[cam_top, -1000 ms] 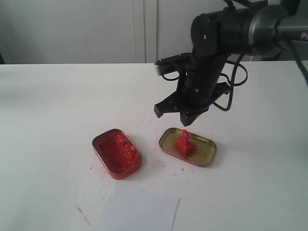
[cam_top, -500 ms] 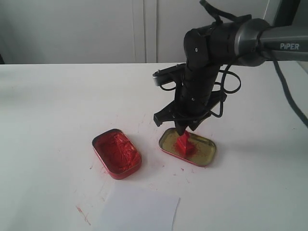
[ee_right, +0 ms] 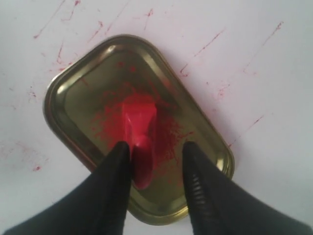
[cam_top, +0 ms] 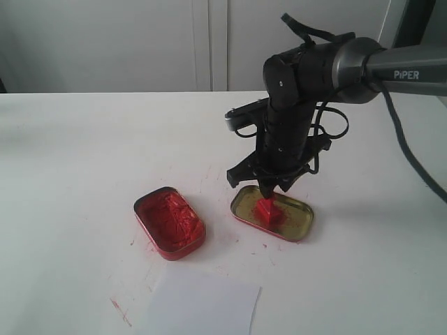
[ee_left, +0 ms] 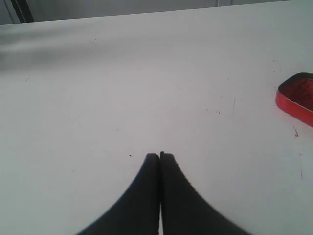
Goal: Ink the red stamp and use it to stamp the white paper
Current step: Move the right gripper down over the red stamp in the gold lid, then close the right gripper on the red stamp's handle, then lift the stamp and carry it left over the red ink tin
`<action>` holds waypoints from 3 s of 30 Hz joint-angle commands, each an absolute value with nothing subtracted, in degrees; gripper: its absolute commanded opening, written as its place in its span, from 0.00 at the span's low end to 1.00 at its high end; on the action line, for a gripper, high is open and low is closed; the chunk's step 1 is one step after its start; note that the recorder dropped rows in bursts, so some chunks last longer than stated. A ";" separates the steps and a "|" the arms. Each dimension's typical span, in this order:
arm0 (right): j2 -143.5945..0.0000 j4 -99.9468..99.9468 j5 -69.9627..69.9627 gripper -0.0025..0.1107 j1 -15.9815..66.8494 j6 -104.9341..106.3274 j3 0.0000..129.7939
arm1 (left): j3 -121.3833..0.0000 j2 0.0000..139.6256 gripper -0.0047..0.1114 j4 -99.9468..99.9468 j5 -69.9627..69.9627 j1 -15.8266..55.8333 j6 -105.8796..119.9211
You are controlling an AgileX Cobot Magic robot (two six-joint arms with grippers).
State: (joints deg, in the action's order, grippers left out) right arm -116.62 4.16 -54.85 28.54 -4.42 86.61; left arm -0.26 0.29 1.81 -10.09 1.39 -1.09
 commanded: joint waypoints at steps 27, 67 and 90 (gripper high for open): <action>-120.11 1.46 -54.97 0.22 28.55 -6.41 86.70 | 0.00 0.00 0.04 2.10 -9.85 1.37 -1.31; -113.55 -3.20 -51.25 0.02 31.91 -7.83 86.81 | 0.00 0.00 0.04 2.10 -9.85 1.37 -1.31; -119.26 2.34 -59.49 0.02 44.96 -13.14 102.15 | 0.00 0.00 0.04 2.10 -9.85 1.37 -1.31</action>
State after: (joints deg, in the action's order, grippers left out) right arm -117.75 0.98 -57.92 43.76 -11.92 99.66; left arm -0.26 0.29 1.81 -10.09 1.39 -1.09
